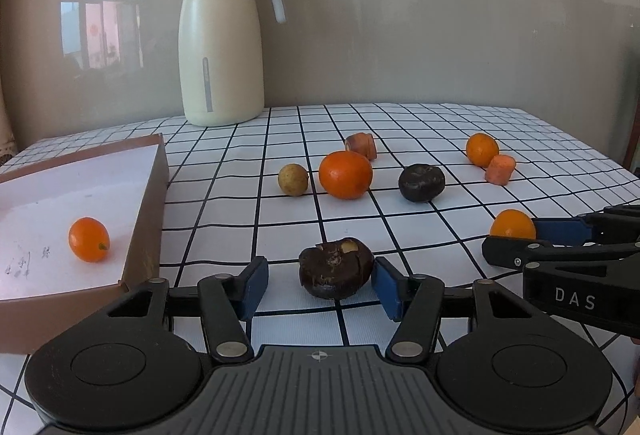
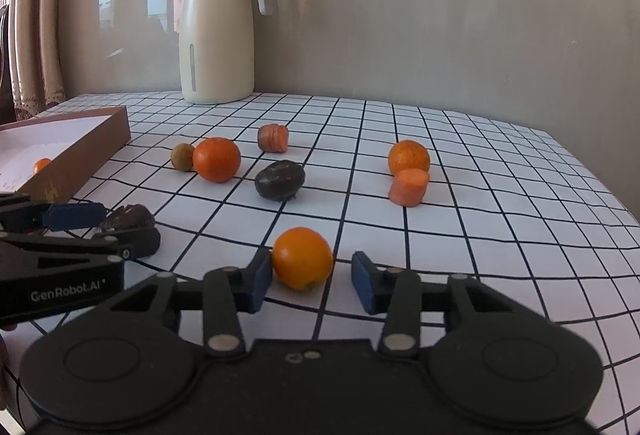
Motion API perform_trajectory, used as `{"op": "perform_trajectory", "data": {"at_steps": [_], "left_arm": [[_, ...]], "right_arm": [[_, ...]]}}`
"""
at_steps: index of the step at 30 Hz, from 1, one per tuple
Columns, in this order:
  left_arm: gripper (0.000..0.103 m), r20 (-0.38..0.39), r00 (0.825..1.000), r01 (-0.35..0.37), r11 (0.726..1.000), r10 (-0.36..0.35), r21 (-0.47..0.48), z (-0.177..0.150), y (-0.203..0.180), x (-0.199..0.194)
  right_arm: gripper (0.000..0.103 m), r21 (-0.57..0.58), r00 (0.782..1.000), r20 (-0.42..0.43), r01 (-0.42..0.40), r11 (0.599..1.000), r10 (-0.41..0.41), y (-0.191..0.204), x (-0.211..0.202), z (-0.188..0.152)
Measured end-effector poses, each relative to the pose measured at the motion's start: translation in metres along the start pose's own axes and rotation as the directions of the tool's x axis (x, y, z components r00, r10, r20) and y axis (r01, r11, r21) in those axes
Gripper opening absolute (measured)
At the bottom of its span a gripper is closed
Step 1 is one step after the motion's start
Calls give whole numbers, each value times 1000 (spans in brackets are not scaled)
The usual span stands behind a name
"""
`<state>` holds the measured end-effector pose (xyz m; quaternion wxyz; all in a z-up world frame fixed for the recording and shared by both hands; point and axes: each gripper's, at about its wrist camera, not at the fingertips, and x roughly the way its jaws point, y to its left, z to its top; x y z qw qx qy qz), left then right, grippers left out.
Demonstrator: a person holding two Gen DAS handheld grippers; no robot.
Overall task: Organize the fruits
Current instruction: 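Grasp the dark brown fruit with the left tool while the right tool grasps an orange kumquat, then carry both held fruits over the white box and open both tools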
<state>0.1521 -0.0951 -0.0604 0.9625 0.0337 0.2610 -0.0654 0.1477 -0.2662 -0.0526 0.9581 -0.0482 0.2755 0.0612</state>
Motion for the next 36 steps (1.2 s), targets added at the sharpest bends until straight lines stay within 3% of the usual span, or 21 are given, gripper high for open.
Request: {"op": "perform_trajectory", "data": {"at_steps": [4, 9, 21, 36], "left_arm": [[57, -1, 1000, -2, 1000, 2, 0, 0, -1, 0], [37, 3, 999, 34, 999, -34, 5, 1, -3, -1], [36, 19, 999, 41, 999, -41, 6, 3, -1, -11], [36, 106, 994, 29, 999, -32, 22, 15, 8, -52]], "right_arm": [[30, 1, 1000, 0, -1, 1000, 1, 0, 0, 0], [25, 2, 1000, 1, -1, 1000, 1, 1, 0, 0], [23, 23, 1000, 10, 14, 1000, -14, -1, -5, 2], [23, 28, 997, 74, 2, 1000, -4, 10, -31, 18]]}}
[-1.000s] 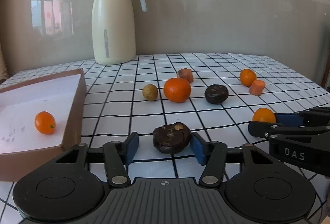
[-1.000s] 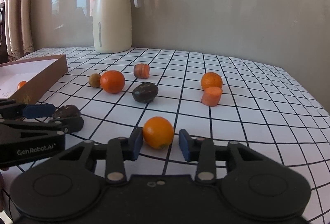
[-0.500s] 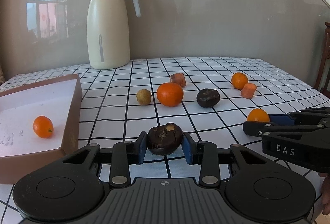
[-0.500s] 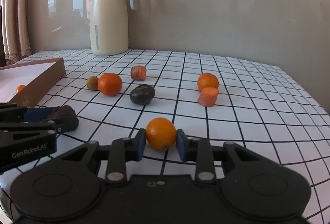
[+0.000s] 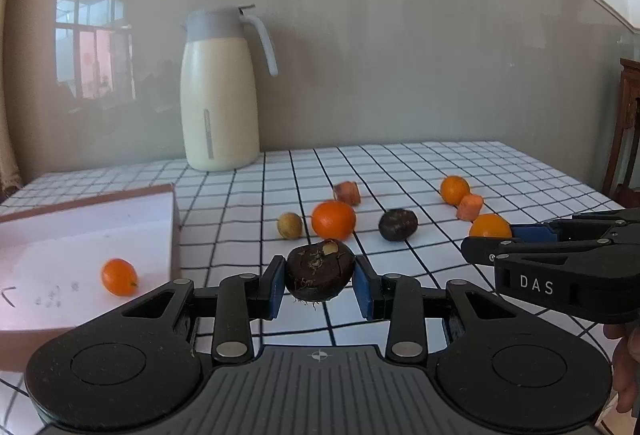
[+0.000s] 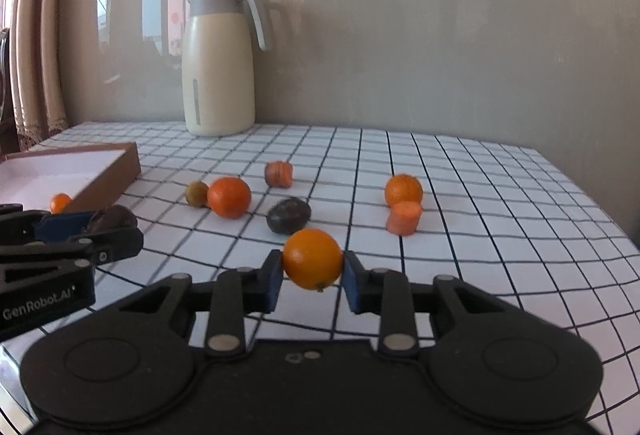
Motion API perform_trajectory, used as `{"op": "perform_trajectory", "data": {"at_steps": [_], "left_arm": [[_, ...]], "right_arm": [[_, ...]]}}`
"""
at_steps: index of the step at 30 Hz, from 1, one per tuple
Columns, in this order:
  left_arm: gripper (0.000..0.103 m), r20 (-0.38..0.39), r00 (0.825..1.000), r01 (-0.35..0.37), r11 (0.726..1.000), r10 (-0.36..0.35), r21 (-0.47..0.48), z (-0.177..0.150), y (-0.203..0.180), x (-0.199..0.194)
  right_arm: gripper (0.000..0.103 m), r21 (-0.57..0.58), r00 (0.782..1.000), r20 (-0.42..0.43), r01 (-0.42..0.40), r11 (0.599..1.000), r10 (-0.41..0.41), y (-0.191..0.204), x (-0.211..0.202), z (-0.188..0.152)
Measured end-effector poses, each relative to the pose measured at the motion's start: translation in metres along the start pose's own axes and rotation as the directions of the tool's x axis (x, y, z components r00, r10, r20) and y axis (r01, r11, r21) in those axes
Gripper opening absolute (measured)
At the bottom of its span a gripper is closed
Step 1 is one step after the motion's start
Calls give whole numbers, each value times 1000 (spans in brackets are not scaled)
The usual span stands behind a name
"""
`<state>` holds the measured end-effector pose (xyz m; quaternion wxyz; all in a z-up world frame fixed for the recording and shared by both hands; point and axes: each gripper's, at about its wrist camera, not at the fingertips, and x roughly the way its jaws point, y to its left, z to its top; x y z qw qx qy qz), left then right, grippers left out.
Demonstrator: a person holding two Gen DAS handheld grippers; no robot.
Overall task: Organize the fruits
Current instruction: 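Carry both held fruits over the white box and open both tools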
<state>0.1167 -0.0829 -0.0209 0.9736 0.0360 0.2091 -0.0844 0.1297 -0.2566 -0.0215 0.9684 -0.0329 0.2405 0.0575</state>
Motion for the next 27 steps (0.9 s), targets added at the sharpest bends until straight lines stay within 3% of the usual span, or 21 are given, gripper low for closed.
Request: {"op": "perform_trajectory", "data": {"at_steps": [13, 27], "left_arm": [[36, 70, 995, -72, 997, 71, 10, 11, 29, -32], [36, 120, 979, -159, 986, 164, -52, 13, 75, -67]], "right_arm": [[23, -22, 997, 54, -44, 999, 46, 28, -17, 17], [23, -67, 982, 112, -144, 987, 151, 68, -38, 31]]}}
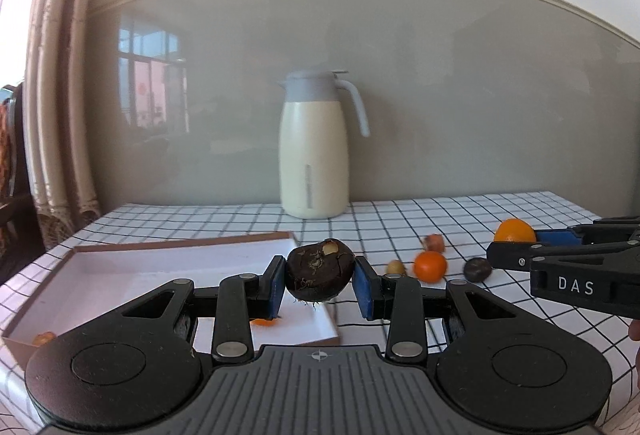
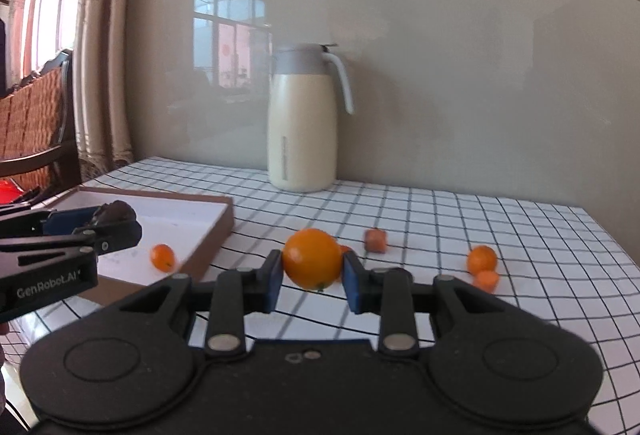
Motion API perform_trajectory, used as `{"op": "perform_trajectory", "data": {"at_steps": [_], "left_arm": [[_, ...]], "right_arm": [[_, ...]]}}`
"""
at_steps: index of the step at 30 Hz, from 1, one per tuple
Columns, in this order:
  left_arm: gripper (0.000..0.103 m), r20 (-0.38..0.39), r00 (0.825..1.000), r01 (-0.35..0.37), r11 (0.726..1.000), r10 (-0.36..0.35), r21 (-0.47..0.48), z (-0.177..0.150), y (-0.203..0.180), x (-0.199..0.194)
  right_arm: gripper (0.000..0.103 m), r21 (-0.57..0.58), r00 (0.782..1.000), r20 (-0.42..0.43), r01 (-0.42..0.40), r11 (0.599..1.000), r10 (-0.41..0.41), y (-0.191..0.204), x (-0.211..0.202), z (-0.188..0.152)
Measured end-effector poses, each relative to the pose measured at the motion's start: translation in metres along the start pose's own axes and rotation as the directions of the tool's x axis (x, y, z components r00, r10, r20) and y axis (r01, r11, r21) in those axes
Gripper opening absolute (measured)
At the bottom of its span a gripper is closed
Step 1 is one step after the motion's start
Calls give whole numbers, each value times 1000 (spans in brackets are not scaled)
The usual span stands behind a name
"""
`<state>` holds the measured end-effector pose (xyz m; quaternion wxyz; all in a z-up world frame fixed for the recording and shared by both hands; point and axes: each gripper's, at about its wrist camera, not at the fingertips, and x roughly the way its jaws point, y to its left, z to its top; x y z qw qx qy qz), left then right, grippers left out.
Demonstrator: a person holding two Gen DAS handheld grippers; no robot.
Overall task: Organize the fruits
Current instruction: 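Carry both held fruits over the white box and open both tools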
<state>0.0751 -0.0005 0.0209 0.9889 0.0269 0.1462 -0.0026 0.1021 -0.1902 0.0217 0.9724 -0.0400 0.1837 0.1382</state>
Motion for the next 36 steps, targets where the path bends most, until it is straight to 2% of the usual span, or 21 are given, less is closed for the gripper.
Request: {"op": "perform_trajectory", "data": {"at_steps": [10, 18, 36], "left_arm": [[36, 9, 998, -69, 997, 69, -32, -3, 36, -13], [36, 2, 993, -116, 992, 116, -54, -8, 64, -21], [36, -34, 971, -240, 966, 237, -97, -21, 128, -24]], "right_arm": [[23, -43, 996, 29, -86, 995, 88, 38, 1, 8], [23, -56, 992, 32, -118, 991, 120, 61, 8, 12], [23, -91, 981, 17, -189, 978, 192, 104, 33, 18]]}}
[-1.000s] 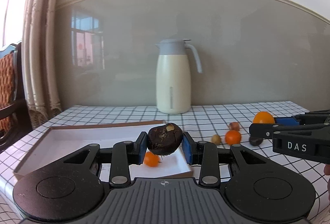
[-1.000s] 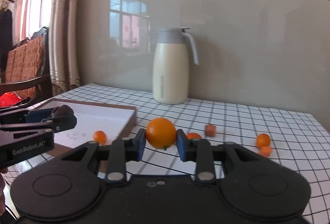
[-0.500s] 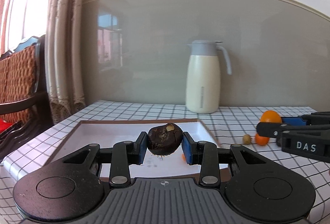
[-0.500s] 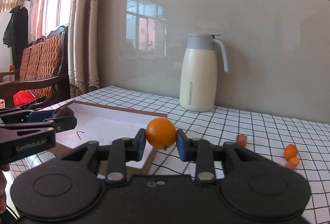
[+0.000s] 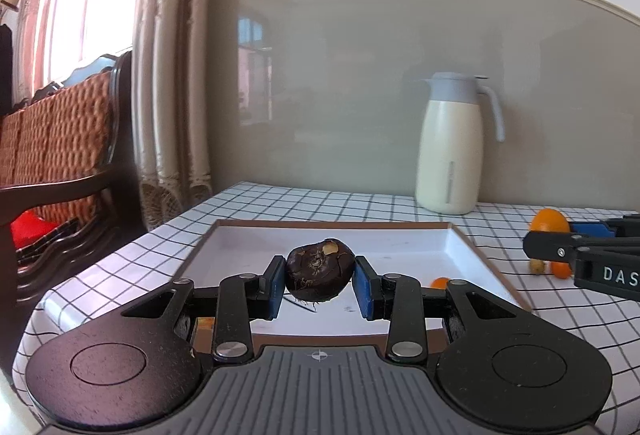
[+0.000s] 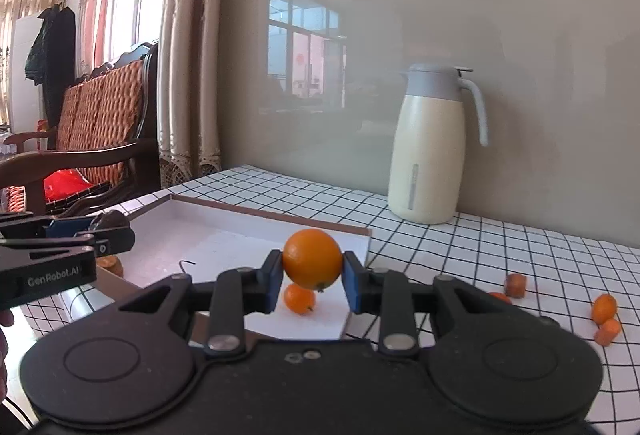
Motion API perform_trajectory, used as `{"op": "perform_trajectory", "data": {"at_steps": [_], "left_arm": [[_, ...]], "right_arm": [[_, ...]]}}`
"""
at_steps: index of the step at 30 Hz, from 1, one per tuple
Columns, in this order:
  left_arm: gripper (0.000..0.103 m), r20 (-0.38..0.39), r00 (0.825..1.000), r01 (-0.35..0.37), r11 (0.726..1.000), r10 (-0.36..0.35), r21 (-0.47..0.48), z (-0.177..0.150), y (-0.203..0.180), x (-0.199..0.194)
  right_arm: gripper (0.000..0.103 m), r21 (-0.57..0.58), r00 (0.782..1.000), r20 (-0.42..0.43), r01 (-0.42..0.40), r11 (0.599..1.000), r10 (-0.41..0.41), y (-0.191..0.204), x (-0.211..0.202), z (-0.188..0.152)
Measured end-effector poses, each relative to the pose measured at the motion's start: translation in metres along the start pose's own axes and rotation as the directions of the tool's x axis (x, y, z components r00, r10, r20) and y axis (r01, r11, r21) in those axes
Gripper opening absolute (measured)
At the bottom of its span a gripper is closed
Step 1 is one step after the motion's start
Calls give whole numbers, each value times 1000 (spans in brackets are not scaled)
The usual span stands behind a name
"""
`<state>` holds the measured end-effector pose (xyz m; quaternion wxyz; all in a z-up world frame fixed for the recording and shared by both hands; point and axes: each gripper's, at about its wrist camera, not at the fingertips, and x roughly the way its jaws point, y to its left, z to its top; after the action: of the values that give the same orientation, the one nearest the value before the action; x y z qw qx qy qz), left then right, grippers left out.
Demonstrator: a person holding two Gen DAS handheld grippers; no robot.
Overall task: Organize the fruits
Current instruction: 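Carry both held fruits over the white box and open both tools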
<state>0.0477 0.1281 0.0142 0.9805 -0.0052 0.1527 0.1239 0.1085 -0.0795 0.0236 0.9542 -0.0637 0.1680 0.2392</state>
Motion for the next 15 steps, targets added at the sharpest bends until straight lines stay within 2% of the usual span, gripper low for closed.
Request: {"op": "perform_trajectory", "data": {"at_steps": [15], "left_arm": [[36, -44, 994, -99, 995, 98, -24, -8, 44, 26]], "right_arm": [[23, -14, 999, -33, -18, 1000, 17, 12, 36, 0]]}}
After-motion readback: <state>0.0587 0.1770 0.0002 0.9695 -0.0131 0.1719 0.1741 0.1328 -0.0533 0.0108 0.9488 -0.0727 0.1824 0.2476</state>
